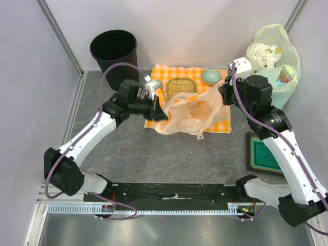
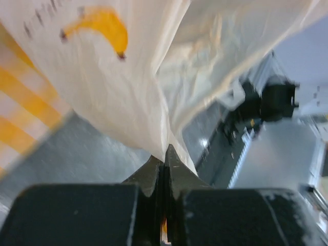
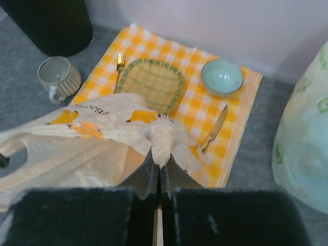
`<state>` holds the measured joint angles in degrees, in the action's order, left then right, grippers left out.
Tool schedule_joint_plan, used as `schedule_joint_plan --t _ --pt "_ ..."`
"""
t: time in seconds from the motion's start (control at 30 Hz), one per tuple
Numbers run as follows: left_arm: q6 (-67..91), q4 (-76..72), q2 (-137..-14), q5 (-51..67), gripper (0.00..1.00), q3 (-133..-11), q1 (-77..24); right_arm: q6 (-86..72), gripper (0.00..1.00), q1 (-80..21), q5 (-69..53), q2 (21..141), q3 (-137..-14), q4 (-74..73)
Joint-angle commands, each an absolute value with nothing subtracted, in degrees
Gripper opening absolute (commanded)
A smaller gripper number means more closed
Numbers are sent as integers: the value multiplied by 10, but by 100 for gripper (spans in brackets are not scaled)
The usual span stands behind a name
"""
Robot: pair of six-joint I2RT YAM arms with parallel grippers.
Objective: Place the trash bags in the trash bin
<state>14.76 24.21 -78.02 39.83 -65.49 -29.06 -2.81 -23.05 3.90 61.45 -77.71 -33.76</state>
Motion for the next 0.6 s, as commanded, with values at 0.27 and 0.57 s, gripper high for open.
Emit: schedule_joint_plan --t 0.27,0.57 --pt "-20 205 -1037 291 2 -1527 -255 -27 0 -98 -322 935 -1453 -233" --pt "-307 283 -788 229 2 -658 -311 184 0 -164 -130 726 -638 -350"
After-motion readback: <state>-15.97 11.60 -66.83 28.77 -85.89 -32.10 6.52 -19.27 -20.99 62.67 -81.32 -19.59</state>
